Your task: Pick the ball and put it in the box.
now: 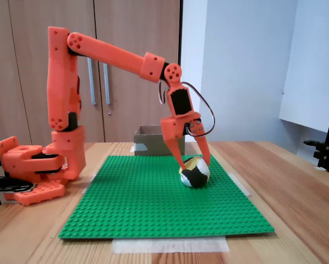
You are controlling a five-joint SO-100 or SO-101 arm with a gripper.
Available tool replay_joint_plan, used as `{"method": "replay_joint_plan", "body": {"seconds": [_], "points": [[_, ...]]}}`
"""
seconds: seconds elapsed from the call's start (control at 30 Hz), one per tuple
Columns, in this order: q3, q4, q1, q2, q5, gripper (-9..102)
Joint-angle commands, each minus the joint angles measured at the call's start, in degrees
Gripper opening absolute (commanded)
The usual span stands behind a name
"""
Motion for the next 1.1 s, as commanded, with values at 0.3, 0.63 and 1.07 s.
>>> {"method": "replay_joint_plan", "body": {"seconds": [0.3, 0.63, 1.07], "points": [[2.3, -2.7, 1.1, 2.0, -2.4, 14], [4.0, -3.5, 1.1, 6.2, -2.7, 1], [3.8, -1.4, 1.2, 13.0, -2.1, -1]]}}
